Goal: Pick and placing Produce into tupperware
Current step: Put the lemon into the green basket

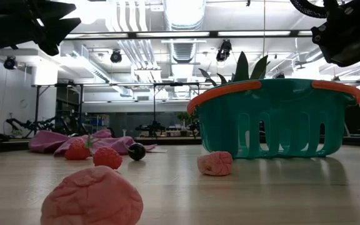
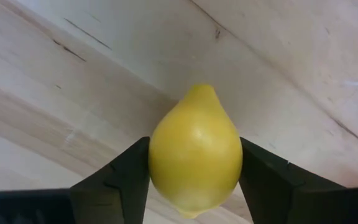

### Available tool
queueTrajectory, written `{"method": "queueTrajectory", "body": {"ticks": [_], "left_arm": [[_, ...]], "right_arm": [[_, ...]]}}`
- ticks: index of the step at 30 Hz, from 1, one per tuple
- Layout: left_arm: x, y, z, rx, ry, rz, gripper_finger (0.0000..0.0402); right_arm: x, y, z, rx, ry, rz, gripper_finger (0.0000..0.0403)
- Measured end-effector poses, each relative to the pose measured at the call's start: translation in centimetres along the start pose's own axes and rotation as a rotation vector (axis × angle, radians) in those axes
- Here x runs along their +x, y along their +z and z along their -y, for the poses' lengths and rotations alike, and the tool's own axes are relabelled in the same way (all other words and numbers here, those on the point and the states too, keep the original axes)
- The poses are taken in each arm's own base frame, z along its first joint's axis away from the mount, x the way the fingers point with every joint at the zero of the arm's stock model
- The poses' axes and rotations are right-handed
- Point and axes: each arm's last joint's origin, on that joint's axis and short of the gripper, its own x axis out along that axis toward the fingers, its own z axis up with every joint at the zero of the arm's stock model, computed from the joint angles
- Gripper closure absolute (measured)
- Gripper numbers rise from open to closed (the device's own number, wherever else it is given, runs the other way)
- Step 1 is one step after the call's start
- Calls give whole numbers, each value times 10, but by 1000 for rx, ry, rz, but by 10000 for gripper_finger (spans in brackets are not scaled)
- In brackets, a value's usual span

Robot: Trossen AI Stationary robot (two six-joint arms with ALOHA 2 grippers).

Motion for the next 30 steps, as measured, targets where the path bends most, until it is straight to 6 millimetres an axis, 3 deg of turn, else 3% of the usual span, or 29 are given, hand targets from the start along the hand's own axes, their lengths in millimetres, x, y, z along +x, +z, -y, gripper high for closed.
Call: {"method": "queueTrajectory", "body": {"ticks": [7,13,21,30], "left_arm": [[0,0,0,0,0,0,203],[0,0,0,0,0,0,203],[0,0,0,0,0,0,203],[0,0,0,1,0,-2,203]], "right_arm": [[-2,-1,-1,-45,3,-41,207],[-16,0,-11,-111,65,15,207],[-45,4,-19,-142,165,150,209],[-90,12,-12,-340,259,395,209]]}}
